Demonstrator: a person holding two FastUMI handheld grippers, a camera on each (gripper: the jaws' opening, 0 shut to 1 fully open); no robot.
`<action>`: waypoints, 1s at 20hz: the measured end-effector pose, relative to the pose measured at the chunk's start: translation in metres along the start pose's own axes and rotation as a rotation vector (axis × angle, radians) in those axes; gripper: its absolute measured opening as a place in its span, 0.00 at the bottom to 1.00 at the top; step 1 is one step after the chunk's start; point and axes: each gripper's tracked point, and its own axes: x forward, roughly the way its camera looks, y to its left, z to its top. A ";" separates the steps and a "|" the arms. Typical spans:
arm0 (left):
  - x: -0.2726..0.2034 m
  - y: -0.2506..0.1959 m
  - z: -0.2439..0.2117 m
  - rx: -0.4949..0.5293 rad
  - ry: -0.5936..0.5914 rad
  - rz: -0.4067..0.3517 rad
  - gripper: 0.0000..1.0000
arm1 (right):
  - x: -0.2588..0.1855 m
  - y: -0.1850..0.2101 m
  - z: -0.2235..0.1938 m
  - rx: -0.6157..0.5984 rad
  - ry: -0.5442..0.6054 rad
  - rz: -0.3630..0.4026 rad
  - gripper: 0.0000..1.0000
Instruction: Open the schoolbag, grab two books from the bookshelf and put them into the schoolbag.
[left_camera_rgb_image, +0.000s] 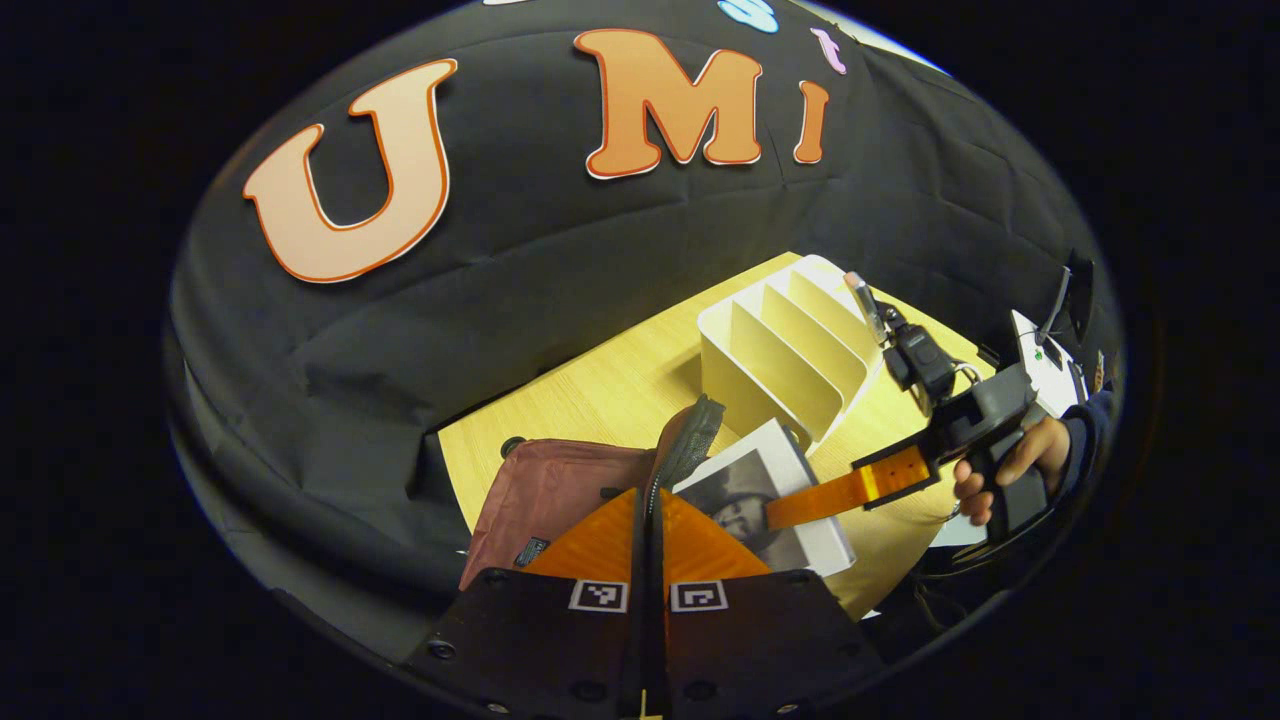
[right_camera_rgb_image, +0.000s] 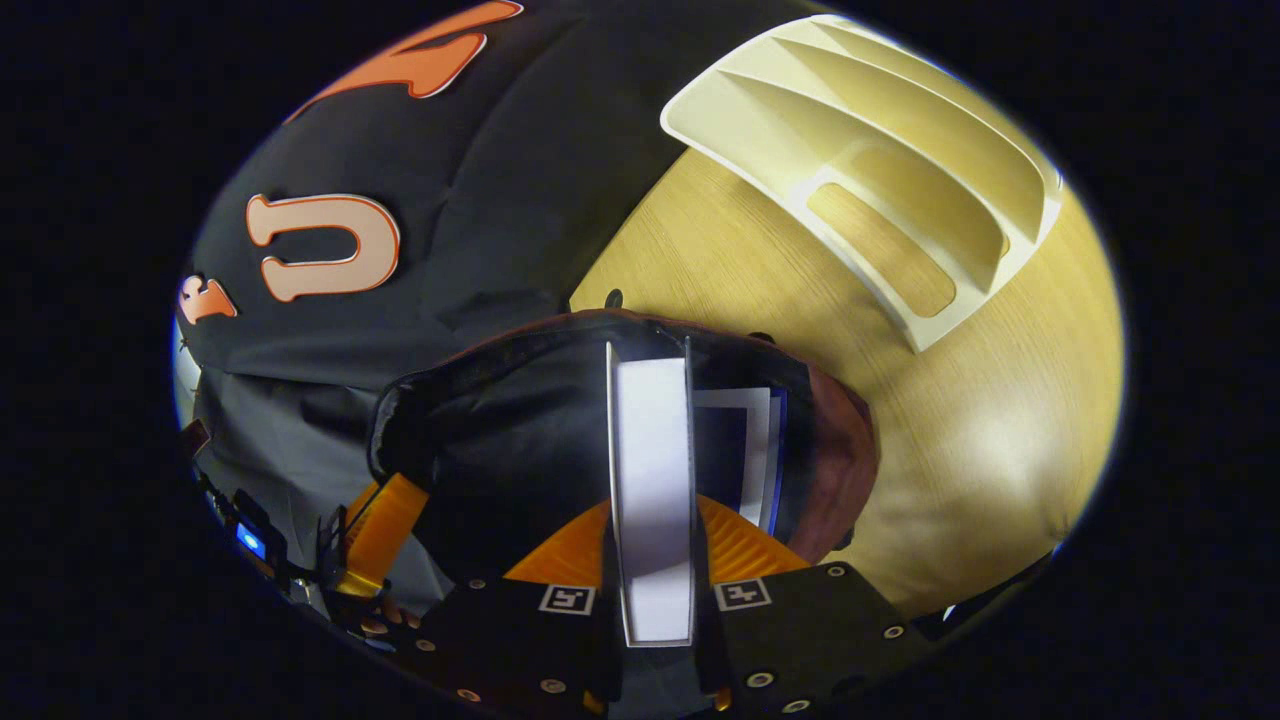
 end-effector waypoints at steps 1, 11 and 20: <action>0.000 0.000 0.000 -0.004 -0.005 0.002 0.02 | 0.009 0.002 -0.001 0.016 -0.001 0.009 0.29; -0.012 -0.011 0.001 0.022 -0.020 -0.018 0.02 | 0.060 0.018 -0.013 0.052 -0.008 0.071 0.29; -0.009 -0.001 -0.007 0.022 -0.023 -0.003 0.02 | 0.047 0.011 -0.015 0.013 0.032 0.003 0.50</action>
